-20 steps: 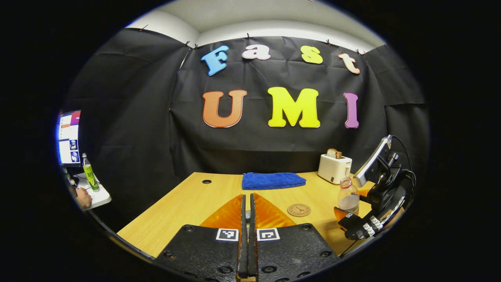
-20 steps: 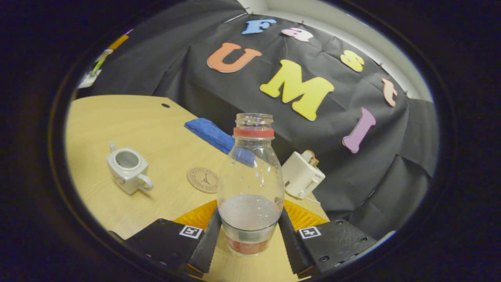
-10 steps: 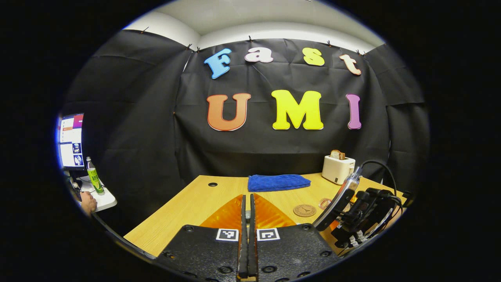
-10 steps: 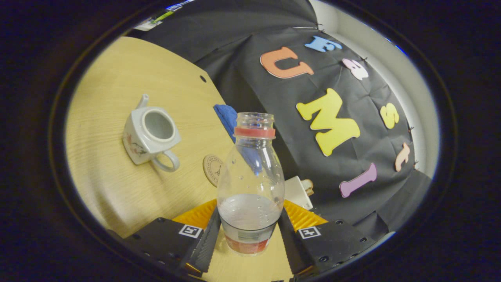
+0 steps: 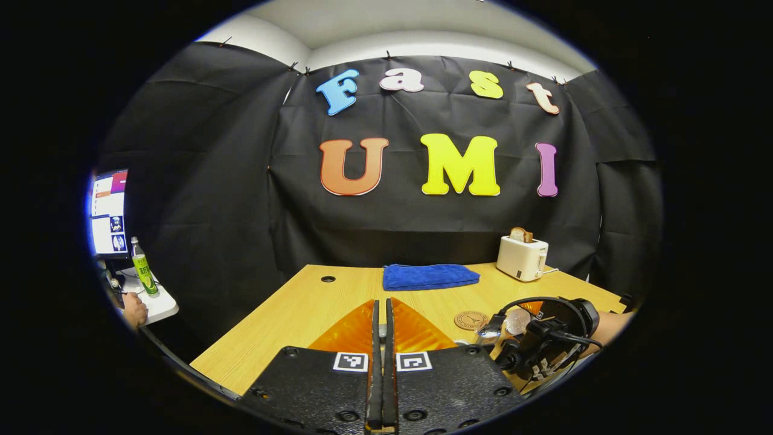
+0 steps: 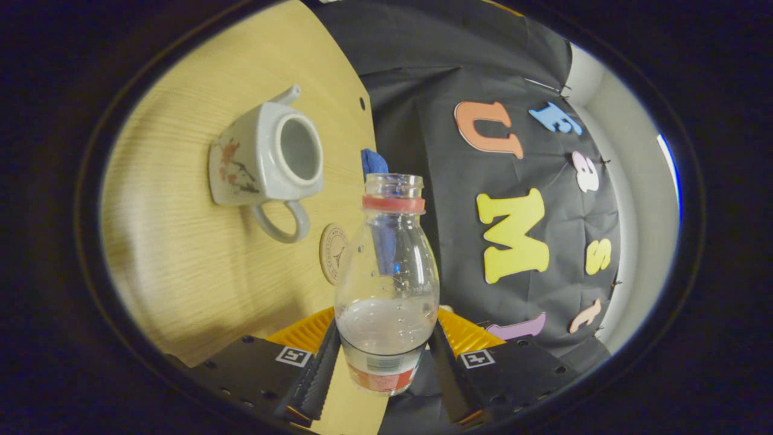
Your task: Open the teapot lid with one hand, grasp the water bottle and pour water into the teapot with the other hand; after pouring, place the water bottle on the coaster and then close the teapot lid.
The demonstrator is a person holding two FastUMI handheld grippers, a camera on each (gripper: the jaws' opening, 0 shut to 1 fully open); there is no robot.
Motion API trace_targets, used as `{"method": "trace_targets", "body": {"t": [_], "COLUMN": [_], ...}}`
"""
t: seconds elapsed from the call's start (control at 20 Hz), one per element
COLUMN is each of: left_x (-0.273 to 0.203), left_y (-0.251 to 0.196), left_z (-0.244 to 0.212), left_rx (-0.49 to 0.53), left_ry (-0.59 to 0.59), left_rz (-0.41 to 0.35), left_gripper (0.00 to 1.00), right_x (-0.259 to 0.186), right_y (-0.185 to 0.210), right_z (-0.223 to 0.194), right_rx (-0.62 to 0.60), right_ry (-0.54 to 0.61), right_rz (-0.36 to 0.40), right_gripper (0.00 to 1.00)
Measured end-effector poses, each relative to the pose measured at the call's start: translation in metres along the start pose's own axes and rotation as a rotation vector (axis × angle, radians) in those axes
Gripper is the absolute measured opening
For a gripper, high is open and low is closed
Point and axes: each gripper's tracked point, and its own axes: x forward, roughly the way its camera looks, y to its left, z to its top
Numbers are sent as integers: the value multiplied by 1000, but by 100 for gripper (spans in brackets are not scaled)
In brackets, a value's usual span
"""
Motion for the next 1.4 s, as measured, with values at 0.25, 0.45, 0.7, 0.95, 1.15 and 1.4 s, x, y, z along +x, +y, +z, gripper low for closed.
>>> {"method": "trace_targets", "body": {"t": [0.25,0.45,0.7,0.95,1.15,1.4], "left_x": [-2,-4,-2,-1,0,0], "left_y": [-11,-10,-9,-8,-8,-9], "left_z": [3,6,2,1,1,-3], "left_rx": [31,41,39,44,48,58], "left_ry": [-5,-17,-4,1,0,8], "left_rz": [-21,-21,-21,-19,-17,-22], "left_gripper": [3,3,3,3,3,3], "right_x": [1,2,3,-2,1,1], "right_y": [-5,-9,-20,-32,-44,-49], "right_z": [12,14,13,21,23,27], "right_rx": [-136,-214,-302,-386,-438,-468], "right_ry": [-55,-52,-52,-81,-90,-107], "right_rz": [-52,-80,-114,-162,-212,-240], "right_gripper": [74,75,76,74,74,75]}}
